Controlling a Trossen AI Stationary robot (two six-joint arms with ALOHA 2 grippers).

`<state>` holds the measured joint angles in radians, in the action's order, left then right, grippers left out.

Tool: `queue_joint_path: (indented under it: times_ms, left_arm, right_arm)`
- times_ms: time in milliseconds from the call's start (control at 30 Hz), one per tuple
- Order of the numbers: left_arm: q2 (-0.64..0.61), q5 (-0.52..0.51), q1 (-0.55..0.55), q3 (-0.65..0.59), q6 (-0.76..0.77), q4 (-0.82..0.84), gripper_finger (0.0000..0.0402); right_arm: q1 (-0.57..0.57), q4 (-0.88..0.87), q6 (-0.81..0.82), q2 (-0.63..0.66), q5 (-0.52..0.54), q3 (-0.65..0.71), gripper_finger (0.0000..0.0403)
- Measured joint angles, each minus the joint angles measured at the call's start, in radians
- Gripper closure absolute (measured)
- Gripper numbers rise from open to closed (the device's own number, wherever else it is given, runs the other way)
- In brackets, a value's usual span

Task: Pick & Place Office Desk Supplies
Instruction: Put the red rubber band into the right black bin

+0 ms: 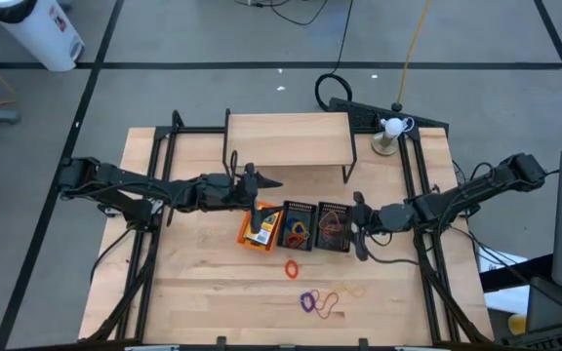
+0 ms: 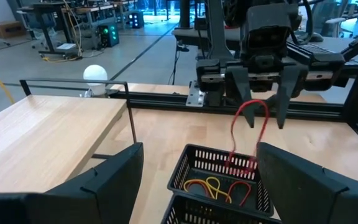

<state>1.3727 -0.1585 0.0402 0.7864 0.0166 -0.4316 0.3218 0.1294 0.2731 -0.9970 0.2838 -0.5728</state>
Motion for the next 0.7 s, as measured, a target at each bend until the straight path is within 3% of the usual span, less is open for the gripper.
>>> queue_joint_path:
  times_ms: [300, 533, 633, 700]
  left_arm:
    - [0.0, 0.005, 0.0, 0.0, 0.022, -0.036, 0.01]
    - [0.0, 0.062, 0.0, 0.0, 0.019, -0.035, 0.0096]
    - [0.0, 0.062, 0.0, 0.0, 0.019, -0.036, 0.01]
    - [0.0, 0.062, 0.0, -0.001, 0.019, -0.035, 0.0104]
  right_arm:
    - [0.0, -0.063, 0.014, 0.0, 0.0, 0.0, 0.0182]
    - [-0.002, -0.161, 0.097, 0.0, 0.046, 0.0, 0.0178]
    - [-0.005, -0.138, 0.094, -0.01, -0.073, -0.001, 0.0184]
    - [-0.005, -0.168, 0.081, -0.01, -0.062, -0.001, 0.0188]
